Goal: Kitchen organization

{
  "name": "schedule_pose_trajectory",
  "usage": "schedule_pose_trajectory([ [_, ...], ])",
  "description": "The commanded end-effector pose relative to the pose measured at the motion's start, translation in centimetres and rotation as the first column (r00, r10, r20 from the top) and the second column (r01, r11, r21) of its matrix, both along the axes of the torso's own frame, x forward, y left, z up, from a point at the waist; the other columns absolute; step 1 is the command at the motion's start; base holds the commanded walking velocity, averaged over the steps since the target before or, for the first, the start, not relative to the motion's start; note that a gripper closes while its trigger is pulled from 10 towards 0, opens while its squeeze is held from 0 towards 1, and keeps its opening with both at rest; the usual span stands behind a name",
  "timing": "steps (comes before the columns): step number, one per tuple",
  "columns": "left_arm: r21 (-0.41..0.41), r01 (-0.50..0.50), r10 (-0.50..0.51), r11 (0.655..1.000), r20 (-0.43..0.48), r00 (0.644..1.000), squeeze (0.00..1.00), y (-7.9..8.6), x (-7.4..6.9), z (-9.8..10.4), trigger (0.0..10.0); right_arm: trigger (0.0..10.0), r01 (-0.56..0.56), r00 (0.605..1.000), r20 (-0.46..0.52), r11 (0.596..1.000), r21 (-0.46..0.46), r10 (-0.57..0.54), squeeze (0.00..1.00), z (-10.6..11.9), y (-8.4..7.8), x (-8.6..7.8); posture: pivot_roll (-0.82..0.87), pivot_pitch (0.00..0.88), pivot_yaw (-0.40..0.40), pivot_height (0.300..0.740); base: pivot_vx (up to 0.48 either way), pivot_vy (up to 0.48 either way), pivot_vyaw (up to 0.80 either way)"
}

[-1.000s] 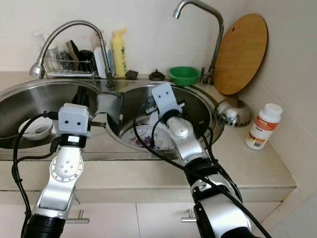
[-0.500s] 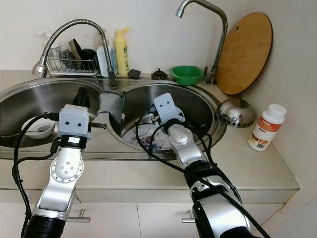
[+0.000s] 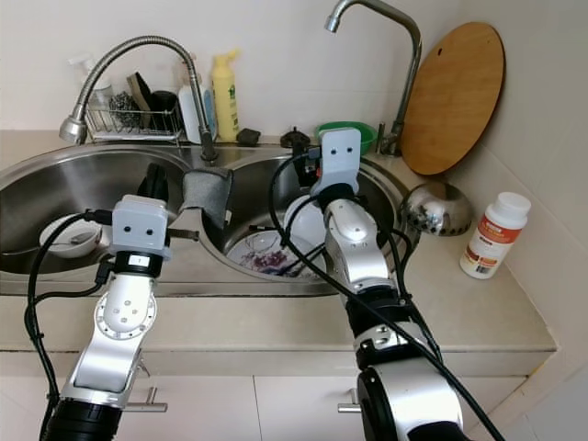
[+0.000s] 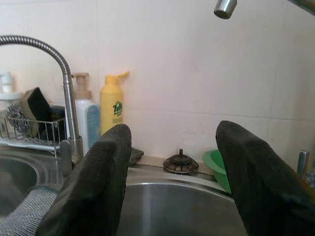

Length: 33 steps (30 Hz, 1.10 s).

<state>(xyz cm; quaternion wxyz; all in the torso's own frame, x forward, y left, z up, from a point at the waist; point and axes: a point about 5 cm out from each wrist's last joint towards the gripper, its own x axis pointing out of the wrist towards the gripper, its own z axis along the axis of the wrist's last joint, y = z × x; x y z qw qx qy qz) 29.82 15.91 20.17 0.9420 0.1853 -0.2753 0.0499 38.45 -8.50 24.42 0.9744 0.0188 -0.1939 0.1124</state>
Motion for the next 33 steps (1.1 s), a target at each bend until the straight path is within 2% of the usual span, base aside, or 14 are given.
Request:
schedule_pose_trajectory([
  [1,0.01,0.005,-0.005,1.0,-0.015,1.0,0.0,-0.1,0.0,-0.3,10.0,10.0,0.021,1.0,-0.002,0.999,0.03,-0.02,1.0,0.2,-0.5,-0.2,-0.01,0.0,-0.024,0.74,0.0,0.0,0.0],
  [2,0.005,0.008,-0.008,1.0,-0.02,1.0,0.0,-0.1,-0.1,-0.4,10.0,10.0,0.035,0.999,0.002,0.999,0.025,-0.035,0.82,0.1,-0.7,-0.4,-0.01,0.0,-0.024,0.74,0.0,0.0,0.0],
  [3,0.002,0.011,-0.01,1.0,-0.021,1.0,0.0,-0.1,-0.1,-0.4,10.0,10.0,0.041,0.999,0.005,0.999,0.023,-0.042,0.82,0.0,-0.7,-0.5,-0.01,0.0,-0.024,0.74,0.0,0.0,0.0],
  [4,-0.007,0.013,-0.013,1.0,-0.026,1.0,0.0,-0.1,-0.1,-0.4,10.0,10.0,0.051,0.999,0.009,0.998,0.021,-0.051,0.0,0.0,-0.8,-0.6,-0.01,0.0,-0.023,0.74,0.0,0.0,0.0],
  [6,-0.017,0.016,-0.017,1.0,-0.031,0.999,0.0,-0.1,-0.1,-0.5,10.0,10.0,0.059,0.998,0.012,0.998,0.024,-0.059,0.0,-0.1,-0.9,-0.7,-0.01,0.0,-0.023,0.74,0.0,0.0,0.0],
  [19,-0.017,0.039,-0.039,0.999,-0.009,0.999,0.0,-0.6,0.0,0.4,10.0,10.0,0.025,0.997,0.076,0.999,0.04,-0.028,0.0,0.1,-0.3,-2.3,-0.02,0.0,-0.022,0.74,0.0,0.462,0.0],
  [25,-0.024,0.043,-0.043,0.999,0.015,0.999,0.0,-0.7,-0.2,1.1,10.0,10.0,0.007,0.997,0.078,0.999,0.053,-0.011,0.0,0.0,0.0,-2.8,-0.01,0.0,-0.025,0.74,0.0,0.474,0.0],
  [33,-0.023,0.043,-0.043,0.999,0.012,0.999,0.0,-0.7,-0.2,1.0,10.0,10.0,-0.014,0.997,0.074,0.999,0.049,0.01,0.0,-0.5,0.6,-3.4,-0.02,0.0,-0.026,0.74,0.0,0.478,0.0],
])
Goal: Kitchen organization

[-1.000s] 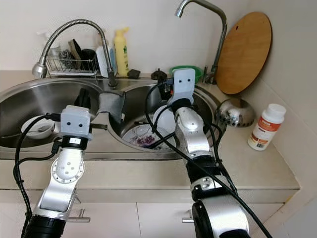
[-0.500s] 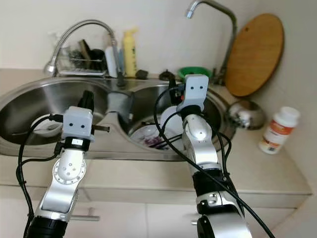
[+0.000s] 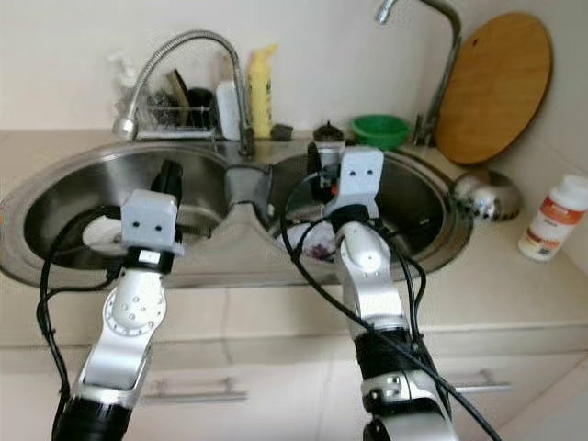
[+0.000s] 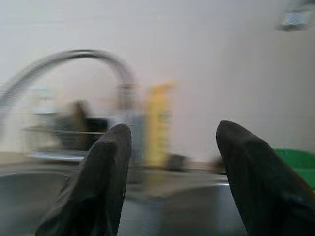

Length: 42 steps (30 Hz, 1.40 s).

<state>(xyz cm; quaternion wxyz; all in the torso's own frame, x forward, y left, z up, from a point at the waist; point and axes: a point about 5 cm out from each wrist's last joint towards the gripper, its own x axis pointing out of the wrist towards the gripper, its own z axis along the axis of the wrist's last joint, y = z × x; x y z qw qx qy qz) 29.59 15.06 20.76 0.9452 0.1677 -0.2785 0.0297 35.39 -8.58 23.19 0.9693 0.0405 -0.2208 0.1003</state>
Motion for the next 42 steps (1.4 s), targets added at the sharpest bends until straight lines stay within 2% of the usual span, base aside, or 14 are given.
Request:
schedule_pose_trajectory([
  [1,-0.001,-0.006,0.006,1.0,0.012,1.0,0.0,0.1,0.0,0.4,10.0,10.0,-0.027,0.999,0.026,1.0,-0.007,0.027,0.0,0.7,0.7,-0.4,-0.02,0.0,-0.027,0.74,0.0,0.48,0.0],
  [23,-0.001,0.003,-0.003,1.0,0.012,1.0,0.0,-0.3,0.0,0.2,10.0,10.0,-0.029,1.0,0.01,0.998,-0.052,0.029,0.0,-0.2,1.1,-0.8,-0.03,0.0,-0.03,0.74,0.0,0.48,0.0],
  [30,0.008,0.006,-0.007,1.0,0.038,0.999,0.0,-0.3,-0.2,0.3,10.0,10.0,-0.017,1.0,0.004,0.999,-0.05,0.017,0.0,-0.4,1.0,-0.8,-0.03,0.0,-0.027,0.74,0.0,0.0,-0.16],
  [42,0.025,0.009,-0.01,1.0,0.027,1.0,0.0,-0.5,-0.2,-0.1,10.0,10.0,-0.036,0.999,0.033,0.996,-0.078,0.039,0.0,-0.8,1.3,-1.5,-0.02,0.0,-0.026,0.74,0.0,0.0,-0.8],
])
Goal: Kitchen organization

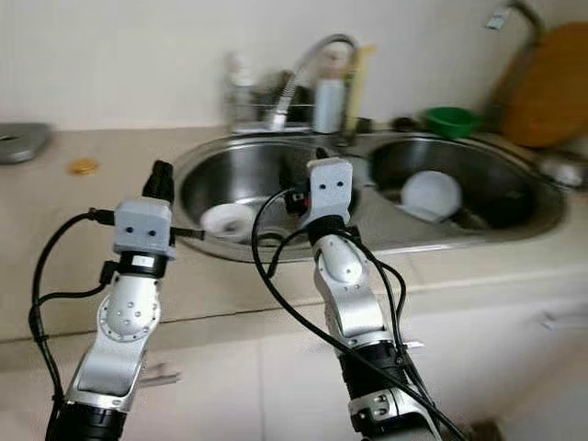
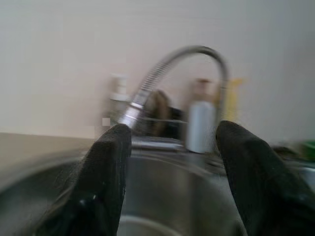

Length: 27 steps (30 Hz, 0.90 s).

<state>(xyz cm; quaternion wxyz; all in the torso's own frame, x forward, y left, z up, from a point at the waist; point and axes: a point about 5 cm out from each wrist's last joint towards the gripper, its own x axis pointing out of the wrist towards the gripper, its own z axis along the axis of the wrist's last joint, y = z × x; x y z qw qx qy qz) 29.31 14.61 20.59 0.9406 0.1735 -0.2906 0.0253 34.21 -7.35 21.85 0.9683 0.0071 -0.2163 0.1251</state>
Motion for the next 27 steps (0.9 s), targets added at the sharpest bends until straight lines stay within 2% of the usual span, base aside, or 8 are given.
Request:
schedule_pose_trajectory([
  [1,0.014,0.002,-0.002,1.0,0.0,1.0,0.0,-0.07,0.06,-0.01,10.0,10.0,-0.006,0.999,0.035,1.0,-0.001,0.006,0.0,0.45,0.08,-0.33,-0.02,0.0,-0.025,0.74,0.0,0.0,-0.8],
  [9,0.028,0.01,-0.01,1.0,-0.001,1.0,0.0,-0.34,0.14,-0.07,10.0,10.0,-0.011,0.999,0.041,1.0,-0.006,0.011,0.0,0.17,0.11,-0.68,-0.03,0.0,-0.023,0.74,0.0,0.0,-0.8],
  [15,0.028,0.016,-0.016,0.999,0.002,1.0,0.0,-0.48,0.17,-0.08,10.0,10.0,-0.016,0.999,0.041,1.0,-0.008,0.016,0.0,-0.05,0.26,-0.93,-0.03,0.0,-0.023,0.74,0.0,-0.297,-0.8],
  [25,0.032,0.019,-0.019,0.999,-0.004,1.0,0.0,-0.59,0.22,-0.33,10.0,10.0,-0.015,0.999,0.036,1.0,-0.015,0.016,0.0,-0.36,0.29,-1.0,-0.03,0.0,-0.024,0.74,0.0,0.0,-0.8],
  [27,0.032,0.019,-0.019,0.999,-0.005,1.0,0.0,-0.61,0.22,-0.36,10.0,10.0,-0.015,0.999,0.036,1.0,-0.016,0.016,0.0,-0.36,0.3,-1.0,-0.03,0.0,-0.024,0.74,0.0,-0.352,-0.8],
])
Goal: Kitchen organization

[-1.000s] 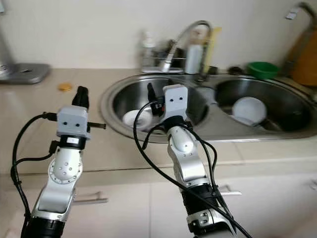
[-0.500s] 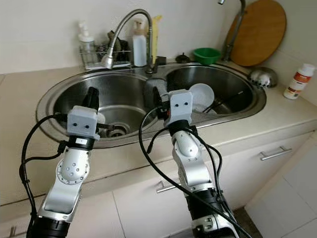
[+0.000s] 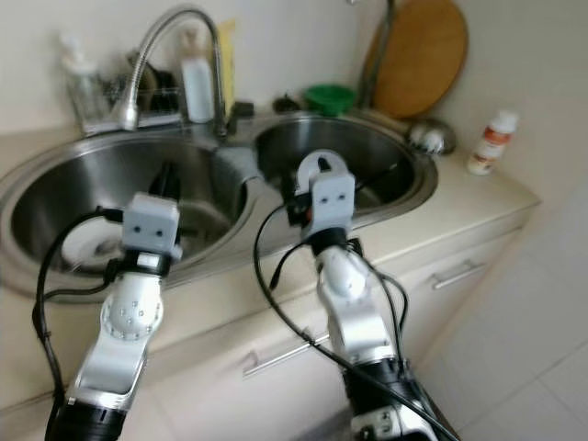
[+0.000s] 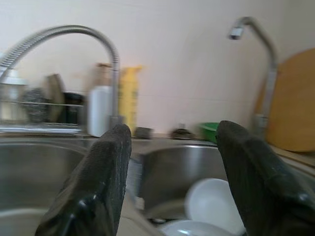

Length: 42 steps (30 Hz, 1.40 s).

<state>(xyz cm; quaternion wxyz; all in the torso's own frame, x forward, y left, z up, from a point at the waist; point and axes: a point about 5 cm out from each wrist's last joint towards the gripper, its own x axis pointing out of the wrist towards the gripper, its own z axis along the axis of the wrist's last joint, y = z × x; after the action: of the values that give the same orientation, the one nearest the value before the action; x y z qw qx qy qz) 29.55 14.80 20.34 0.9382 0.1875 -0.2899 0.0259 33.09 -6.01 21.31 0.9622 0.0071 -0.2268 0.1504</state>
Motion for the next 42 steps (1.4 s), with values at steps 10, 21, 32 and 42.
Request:
schedule_pose_trajectory([
  [10,-0.003,0.026,-0.026,1.0,0.004,1.0,0.0,-0.7,-0.1,-0.2,10.0,10.0,0.042,0.999,0.01,0.999,-0.013,-0.042,0.0,0.0,-1.2,0.1,-0.03,0.0,-0.023,0.74,0.0,-0.032,-0.8],
  [21,0.014,0.031,-0.031,0.999,-0.007,0.999,0.0,-0.9,0.0,-0.5,10.0,10.0,0.061,0.998,0.003,0.998,-0.008,-0.061,0.0,-0.2,-1.5,0.2,-0.03,0.0,-0.021,0.74,0.0,0.0,-0.8],
  [32,0.037,0.071,-0.068,0.997,-0.081,0.994,0.0,-1.5,0.1,-1.9,10.0,10.0,0.154,0.986,-0.057,0.985,-0.075,-0.159,0.0,-2.1,-2.8,0.6,-0.04,0.0,-0.015,0.74,0.0,0.0,-0.8],
  [42,0.045,0.063,-0.058,0.997,-0.118,0.991,0.0,-1.3,0.3,-2.7,10.0,10.0,0.205,0.97,-0.11,0.971,-0.123,-0.219,0.0,-3.4,-3.3,0.7,-0.04,0.0,-0.012,0.74,0.0,-0.035,-0.77],
])
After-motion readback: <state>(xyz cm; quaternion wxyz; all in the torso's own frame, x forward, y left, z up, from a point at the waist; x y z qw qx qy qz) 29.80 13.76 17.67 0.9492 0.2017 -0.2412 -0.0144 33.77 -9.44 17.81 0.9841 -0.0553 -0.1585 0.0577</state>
